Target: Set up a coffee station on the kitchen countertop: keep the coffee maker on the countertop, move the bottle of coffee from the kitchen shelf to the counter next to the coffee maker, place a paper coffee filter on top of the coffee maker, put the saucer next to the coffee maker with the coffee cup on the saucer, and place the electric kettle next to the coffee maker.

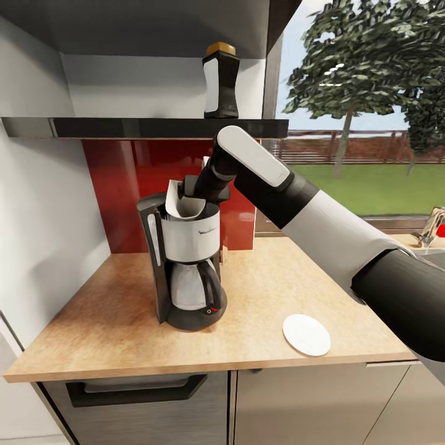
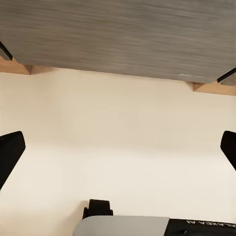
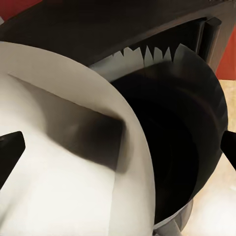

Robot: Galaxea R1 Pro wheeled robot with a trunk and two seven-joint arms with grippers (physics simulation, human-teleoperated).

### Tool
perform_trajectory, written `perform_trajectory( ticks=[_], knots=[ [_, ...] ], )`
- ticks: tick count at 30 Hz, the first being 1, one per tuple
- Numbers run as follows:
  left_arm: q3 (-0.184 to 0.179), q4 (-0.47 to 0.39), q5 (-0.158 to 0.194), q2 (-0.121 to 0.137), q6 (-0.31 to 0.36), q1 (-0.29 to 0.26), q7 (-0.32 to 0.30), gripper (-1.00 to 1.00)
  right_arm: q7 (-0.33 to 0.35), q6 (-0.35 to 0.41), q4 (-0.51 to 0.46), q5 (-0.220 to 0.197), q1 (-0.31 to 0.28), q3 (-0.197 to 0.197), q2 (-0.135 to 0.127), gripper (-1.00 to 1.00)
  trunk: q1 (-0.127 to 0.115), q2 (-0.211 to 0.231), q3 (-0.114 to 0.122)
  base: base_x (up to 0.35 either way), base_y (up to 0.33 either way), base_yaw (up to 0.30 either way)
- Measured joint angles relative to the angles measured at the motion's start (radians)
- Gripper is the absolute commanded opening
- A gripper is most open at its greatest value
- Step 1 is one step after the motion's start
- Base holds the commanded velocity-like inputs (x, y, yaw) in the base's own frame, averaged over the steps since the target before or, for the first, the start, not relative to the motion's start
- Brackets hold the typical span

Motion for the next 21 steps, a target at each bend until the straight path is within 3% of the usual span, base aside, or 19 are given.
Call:
perform_trajectory(
  ticks=[17,21],
  knots=[
    [0.001,0.000,0.000,0.000,0.000,0.000,0.000,1.00,-0.009,-0.003,-0.004,0.000,0.000,-0.001,-0.005,1.00,0.000,0.000,0.000,-0.035,0.000,0.000],
    [0.001,0.000,0.000,0.000,0.000,0.000,0.000,1.00,-0.012,-0.004,-0.038,0.041,0.000,-0.003,-0.006,1.00,0.000,0.000,0.000,-0.052,0.000,0.000]
  ],
)
